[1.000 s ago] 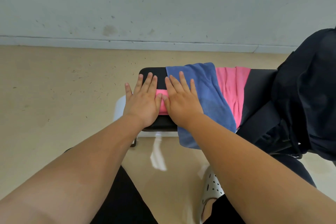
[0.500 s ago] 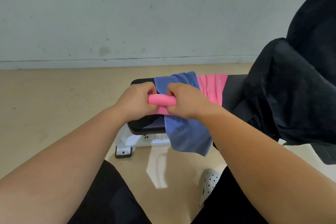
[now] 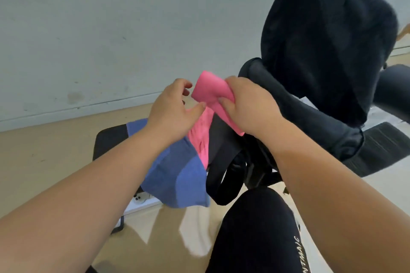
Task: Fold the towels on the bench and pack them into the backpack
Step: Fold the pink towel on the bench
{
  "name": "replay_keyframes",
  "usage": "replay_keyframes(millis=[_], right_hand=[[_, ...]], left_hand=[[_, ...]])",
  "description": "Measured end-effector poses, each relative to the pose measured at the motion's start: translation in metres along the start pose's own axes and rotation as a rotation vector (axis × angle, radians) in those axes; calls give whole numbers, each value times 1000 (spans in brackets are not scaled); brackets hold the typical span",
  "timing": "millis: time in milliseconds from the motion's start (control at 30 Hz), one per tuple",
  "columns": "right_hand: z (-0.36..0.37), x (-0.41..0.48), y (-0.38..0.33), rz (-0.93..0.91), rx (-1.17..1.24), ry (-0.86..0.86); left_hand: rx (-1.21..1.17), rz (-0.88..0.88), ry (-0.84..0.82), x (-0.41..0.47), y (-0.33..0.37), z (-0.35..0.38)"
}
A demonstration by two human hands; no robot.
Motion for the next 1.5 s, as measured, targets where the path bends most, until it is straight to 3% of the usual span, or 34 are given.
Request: replay_keyframes(millis=[167,233,400,600,767,1000,1233,1367,1433,1500], right_hand=[[-109,-9,74,119,-435,376],[-126,-10,106,187,-533,359],[-112,-8,181,364,-605,114],[-97,-9,215,353,-562,93],[-100,2,223,297,-485,105],[-106,7,258,306,-437,18],[-104,-10,224,262,-687,77],[-95,-30,186,57,-794,174],[-82,-35,167,-70,-673,152],[-59,-35,175,28,-402,-43]], left_hand=[[111,271,-111,11,93,77],[192,426,-185,9,136,110],[544,656,-403,-2,181,192],[658,775,-369,-30,162,211],[621,736,-310,-58,126,211],[587,687,-255,-63,129,207],[541,745,-189,-59,153,207],[529,745,-154,-61,156,207],[521,740,-140,-61,155,205],[516,741,-140,-60,152,202]])
Point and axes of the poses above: each hand's wrist, its own x-axis towards the middle knuckle, its own z-axis out of the palm, y = z × x, the point moved 10 cm from there along x, towards the middle knuckle, and after that the axes turned 1 degree about -z, right-handed, at the moved point
